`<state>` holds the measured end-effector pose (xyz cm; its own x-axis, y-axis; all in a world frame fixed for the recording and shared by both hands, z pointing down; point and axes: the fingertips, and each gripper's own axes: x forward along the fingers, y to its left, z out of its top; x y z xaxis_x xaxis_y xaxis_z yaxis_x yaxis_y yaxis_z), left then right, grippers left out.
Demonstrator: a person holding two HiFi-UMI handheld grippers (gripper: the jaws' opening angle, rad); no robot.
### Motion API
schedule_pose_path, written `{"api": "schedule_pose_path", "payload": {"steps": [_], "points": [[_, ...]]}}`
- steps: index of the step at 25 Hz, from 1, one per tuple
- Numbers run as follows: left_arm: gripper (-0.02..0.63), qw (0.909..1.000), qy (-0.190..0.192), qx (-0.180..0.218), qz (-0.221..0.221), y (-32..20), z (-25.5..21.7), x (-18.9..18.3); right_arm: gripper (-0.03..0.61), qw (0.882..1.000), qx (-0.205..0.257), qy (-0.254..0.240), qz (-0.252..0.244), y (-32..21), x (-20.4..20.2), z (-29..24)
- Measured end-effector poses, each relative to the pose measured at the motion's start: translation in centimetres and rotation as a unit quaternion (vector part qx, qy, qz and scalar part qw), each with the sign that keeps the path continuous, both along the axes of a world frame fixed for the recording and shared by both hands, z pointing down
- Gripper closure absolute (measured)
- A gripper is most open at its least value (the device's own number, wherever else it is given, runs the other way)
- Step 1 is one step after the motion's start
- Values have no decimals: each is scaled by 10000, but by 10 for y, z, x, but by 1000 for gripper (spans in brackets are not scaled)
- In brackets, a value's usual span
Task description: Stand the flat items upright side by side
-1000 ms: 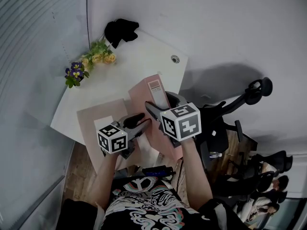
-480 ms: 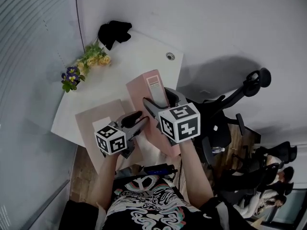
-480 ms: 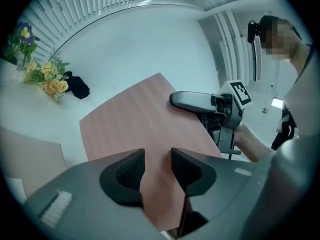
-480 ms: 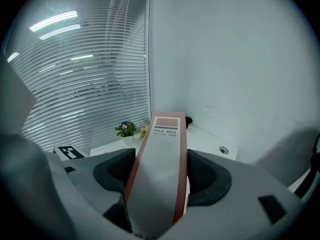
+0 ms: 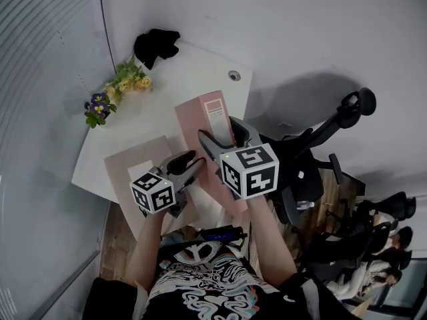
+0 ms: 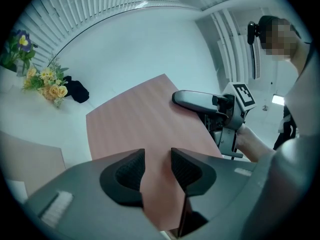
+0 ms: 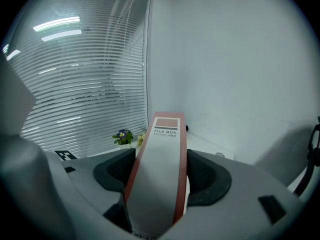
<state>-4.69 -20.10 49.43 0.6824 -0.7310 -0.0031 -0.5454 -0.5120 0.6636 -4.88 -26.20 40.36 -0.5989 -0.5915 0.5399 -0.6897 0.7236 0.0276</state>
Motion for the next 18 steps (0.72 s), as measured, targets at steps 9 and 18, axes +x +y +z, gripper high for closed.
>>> {"api": "schedule_pose_path", "payload": {"steps": [9, 18], "points": [[466, 9999, -68, 56, -92, 1, -4, -1, 261, 9983, 439, -340, 148, 4, 5, -16], [471, 9996, 45, 45, -268, 1, -7, -3, 259, 9921, 989, -716, 279, 11, 11, -31]]}}
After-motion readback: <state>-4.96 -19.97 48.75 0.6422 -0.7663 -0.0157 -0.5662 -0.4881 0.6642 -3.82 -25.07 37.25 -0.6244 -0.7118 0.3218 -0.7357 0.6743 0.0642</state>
